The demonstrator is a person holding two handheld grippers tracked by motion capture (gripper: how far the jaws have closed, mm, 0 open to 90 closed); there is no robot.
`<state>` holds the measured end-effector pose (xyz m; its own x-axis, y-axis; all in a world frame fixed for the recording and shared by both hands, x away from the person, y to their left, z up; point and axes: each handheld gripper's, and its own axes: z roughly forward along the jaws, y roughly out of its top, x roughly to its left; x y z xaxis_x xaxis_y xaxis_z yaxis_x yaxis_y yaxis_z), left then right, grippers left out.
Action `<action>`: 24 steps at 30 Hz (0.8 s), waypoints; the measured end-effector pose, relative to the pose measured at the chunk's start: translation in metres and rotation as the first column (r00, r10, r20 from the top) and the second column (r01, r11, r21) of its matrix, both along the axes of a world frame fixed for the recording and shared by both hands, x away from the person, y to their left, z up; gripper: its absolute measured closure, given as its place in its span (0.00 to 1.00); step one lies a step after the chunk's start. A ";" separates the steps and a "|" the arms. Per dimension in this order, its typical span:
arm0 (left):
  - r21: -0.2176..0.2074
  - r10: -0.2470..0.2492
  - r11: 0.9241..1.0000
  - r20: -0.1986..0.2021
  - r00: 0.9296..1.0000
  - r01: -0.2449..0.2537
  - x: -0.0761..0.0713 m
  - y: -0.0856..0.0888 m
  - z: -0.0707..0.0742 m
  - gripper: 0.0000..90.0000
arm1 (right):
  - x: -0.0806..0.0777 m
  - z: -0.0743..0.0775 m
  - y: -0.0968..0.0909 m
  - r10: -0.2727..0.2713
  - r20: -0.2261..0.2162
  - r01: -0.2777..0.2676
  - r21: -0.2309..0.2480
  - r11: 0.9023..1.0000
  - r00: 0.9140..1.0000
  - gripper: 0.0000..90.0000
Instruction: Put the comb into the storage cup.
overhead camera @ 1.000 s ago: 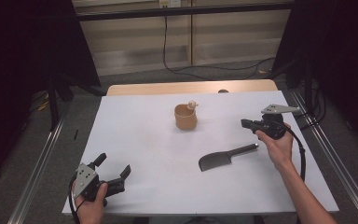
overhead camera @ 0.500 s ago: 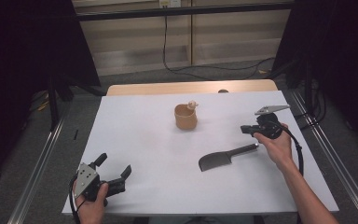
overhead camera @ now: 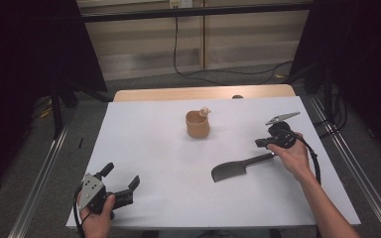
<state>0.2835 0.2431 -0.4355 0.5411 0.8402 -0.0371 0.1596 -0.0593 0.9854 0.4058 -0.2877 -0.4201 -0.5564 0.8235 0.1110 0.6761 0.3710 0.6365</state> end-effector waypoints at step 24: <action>0.009 -0.007 1.000 0.000 1.000 0.007 0.000 0.000 0.000 0.02 | 0.001 -0.020 -0.001 0.008 -0.081 -0.013 -0.062 0.998 0.997 1.00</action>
<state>0.2835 0.2428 -0.4356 0.5473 0.8364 -0.0295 0.1589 -0.0692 0.9849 0.4072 -0.2883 -0.4405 -0.5565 0.8242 0.1046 0.7203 0.4159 0.5551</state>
